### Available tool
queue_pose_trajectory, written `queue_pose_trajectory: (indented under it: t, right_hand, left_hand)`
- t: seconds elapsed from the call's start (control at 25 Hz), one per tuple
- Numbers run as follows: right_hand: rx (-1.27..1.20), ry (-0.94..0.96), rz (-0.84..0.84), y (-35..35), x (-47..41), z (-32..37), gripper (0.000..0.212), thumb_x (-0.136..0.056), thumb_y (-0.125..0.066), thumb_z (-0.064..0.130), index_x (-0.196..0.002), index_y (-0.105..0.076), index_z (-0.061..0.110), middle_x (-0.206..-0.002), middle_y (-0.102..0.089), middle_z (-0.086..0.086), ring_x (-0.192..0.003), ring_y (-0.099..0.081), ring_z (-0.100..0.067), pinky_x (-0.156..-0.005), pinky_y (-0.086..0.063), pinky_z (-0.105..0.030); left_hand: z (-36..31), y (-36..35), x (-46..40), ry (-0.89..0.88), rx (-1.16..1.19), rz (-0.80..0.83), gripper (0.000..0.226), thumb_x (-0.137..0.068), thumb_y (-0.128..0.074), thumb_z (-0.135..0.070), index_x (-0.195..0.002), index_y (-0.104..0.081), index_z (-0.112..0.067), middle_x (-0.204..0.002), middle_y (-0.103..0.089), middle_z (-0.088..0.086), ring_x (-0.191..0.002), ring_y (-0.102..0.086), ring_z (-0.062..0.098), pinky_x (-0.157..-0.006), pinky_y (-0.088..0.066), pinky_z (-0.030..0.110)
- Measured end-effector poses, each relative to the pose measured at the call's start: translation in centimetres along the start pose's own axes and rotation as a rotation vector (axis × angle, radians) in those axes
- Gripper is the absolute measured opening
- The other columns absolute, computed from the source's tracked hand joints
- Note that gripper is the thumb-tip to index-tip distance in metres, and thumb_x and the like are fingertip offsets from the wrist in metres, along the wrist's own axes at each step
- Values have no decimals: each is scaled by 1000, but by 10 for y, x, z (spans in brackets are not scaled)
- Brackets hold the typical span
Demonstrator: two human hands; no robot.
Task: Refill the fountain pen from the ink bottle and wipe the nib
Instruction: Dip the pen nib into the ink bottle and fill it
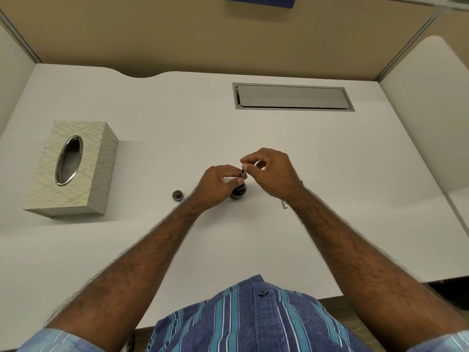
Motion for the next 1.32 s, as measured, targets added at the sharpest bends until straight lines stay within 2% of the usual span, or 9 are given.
queue_pose_trajectory:
  t: [0.16, 0.28, 0.4, 0.6, 0.8, 0.96, 1.08, 1.2, 1.32]
  right_hand:
    - [31, -22, -39, 3, -1, -3, 6, -89, -83, 27, -89, -81, 22, -87, -75, 13, -73, -62, 4, -66, -43, -6]
    - [-17, -14, -21, 0, 0, -3, 11, -91, -82, 27, -101, -81, 23, -93, -77, 10, -73, -62, -1, -69, -46, -7]
    - [-2, 10, 7, -2, 0, 0, 12, -94, -78, 22, -105, -82, 25, -100, -77, 9, -83, -68, -9, -73, -46, -5]
    - [34, -35, -41, 2, -1, -3, 6, -89, -83, 29, -85, -79, 26, -87, -75, 14, -75, -63, 2, -68, -45, -10]
    - [2, 10, -5, 0, 0, 1, 11, -93, -79, 22, -104, -83, 21, -95, -75, 11, -78, -64, 0, -72, -44, -4]
    - [23, -11, -13, 2, -2, 1, 3, -91, -80, 22, -91, -83, 22, -92, -77, 10, -78, -65, -2, -71, -46, -10]
    - [28, -39, -41, 4, -4, -2, 11, -88, -84, 29, -84, -80, 20, -85, -75, 10, -72, -63, -1, -67, -48, -13]
    - [10, -28, -2, 1, -3, -1, 8, -91, -81, 28, -95, -81, 22, -94, -76, 10, -73, -63, 0, -67, -45, -6]
    - [7, -20, 18, 0, -3, -2, 9, -93, -78, 23, -100, -82, 24, -100, -77, 10, -78, -66, -3, -69, -44, -4]
  left_hand:
    - [3, -1, 1, 10, 13, -2, 18, -95, -74, -18, -110, -83, -19, -111, -78, -13, -106, -66, -11, -93, -40, 0]
    - [3, 0, 0, 4, 14, -5, 18, -94, -74, -17, -110, -83, -18, -107, -77, -16, -103, -63, -18, -91, -38, -2]
    - [4, -1, 0, 15, 15, -4, 17, -94, -74, -18, -108, -83, -19, -108, -77, -15, -105, -66, -11, -90, -38, -2]
    - [2, -2, 1, 14, 12, 1, 18, -95, -73, -16, -110, -83, -17, -113, -78, -11, -108, -68, -2, -90, -38, -3]
    - [2, -1, 0, 4, 20, 7, 16, -95, -74, -18, -108, -83, -17, -109, -78, -12, -109, -69, 2, -94, -42, 5]
    - [1, -2, -1, -3, 11, 19, 16, -95, -73, -17, -107, -83, -18, -107, -77, -15, -106, -68, -4, -95, -43, 8]
    - [0, -2, 0, 0, 11, 18, 17, -95, -73, -18, -109, -83, -18, -110, -78, -13, -109, -68, -3, -97, -42, 6]
    - [0, -1, -1, -7, 15, 16, 17, -95, -74, -18, -109, -83, -17, -109, -78, -12, -106, -67, -8, -94, -41, 3]
    - [0, 0, -1, -9, 10, 12, 16, -95, -73, -17, -108, -83, -17, -111, -78, -9, -109, -70, 3, -97, -43, 10]
Point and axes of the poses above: each hand's wrist, its own x-axis away from the middle knuckle, its own y-axis out of the back of the hand, z = x × y, the point moved 10 cm from there along -x, towards the middle knuckle
